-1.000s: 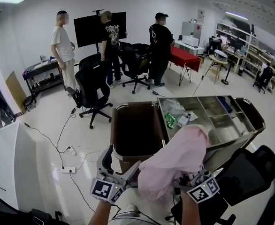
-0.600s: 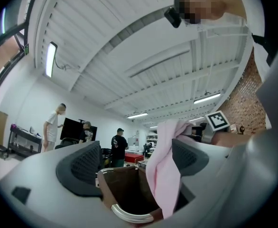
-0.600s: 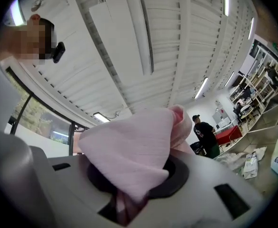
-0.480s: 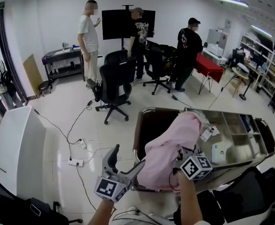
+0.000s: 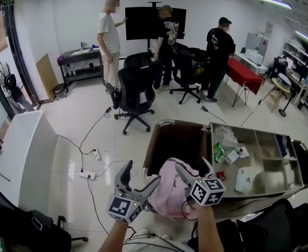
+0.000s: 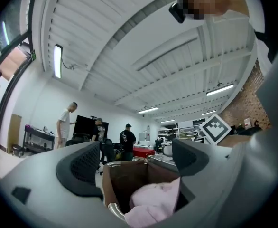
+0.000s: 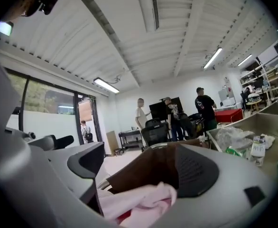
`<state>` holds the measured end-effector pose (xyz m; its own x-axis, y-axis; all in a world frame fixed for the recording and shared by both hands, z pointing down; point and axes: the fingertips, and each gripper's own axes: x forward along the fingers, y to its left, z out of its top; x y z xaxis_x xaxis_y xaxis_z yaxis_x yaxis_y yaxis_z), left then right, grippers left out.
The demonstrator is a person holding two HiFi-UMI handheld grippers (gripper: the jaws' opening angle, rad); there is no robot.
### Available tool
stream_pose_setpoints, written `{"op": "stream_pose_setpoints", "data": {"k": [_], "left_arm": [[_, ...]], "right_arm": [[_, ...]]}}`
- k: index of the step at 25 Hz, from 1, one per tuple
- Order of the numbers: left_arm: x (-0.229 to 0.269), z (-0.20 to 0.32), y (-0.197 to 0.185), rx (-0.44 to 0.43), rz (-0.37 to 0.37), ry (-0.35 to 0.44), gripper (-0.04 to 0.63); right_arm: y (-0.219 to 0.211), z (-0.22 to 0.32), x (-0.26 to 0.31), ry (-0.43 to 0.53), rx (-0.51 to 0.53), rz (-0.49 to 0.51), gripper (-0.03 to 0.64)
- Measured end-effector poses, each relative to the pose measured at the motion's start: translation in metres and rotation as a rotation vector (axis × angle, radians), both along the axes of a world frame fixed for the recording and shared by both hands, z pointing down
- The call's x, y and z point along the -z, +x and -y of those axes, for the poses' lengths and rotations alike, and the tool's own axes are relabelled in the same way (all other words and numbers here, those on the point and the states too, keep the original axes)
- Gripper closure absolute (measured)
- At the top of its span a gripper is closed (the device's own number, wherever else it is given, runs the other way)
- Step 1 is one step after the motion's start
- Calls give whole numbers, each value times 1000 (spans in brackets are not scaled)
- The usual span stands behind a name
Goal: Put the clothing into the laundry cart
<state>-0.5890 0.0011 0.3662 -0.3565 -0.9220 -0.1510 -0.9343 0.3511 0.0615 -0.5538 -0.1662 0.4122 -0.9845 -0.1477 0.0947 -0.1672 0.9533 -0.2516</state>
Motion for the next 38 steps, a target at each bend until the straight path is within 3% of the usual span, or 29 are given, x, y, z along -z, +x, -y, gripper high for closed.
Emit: {"op": "stream_pose_setpoints", "data": {"k": [6,12,18,38], "left_arm": [[2,17,-2,12,22,1,138],[0,27,9,23,36,-4,138],[1,24,6,63,53,-14,138],[-6,13,-6,105,82,-53,138]], "right_arm": [[34,6,47,184,-52,218,121],[70,19,59,277,-164,294,124],[78,23,53,313,-218,255,134],[67,13,54,337,-212,220,138]]}}
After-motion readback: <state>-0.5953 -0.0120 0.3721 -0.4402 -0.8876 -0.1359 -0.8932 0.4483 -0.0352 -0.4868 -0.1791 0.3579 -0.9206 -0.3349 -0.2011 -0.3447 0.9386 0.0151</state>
